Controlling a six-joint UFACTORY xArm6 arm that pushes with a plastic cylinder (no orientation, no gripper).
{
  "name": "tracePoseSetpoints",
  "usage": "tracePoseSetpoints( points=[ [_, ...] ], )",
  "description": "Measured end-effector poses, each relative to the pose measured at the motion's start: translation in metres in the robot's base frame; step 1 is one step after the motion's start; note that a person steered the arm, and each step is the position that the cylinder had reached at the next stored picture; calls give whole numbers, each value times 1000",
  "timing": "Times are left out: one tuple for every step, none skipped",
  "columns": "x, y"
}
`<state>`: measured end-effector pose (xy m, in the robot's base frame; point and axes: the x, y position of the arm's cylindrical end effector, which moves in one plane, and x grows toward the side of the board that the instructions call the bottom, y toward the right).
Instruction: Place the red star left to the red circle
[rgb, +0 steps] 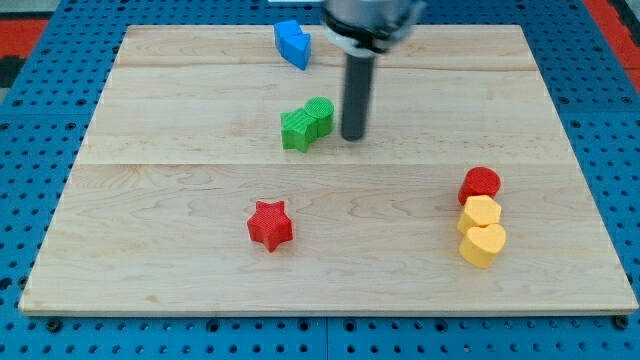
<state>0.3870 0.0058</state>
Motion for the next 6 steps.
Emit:
tracePoseSetpoints(
  points=[
    [50,-97],
    [100,-121],
    [140,-135],
    [156,-103],
    [148,-55],
    [126,-24]
  ],
)
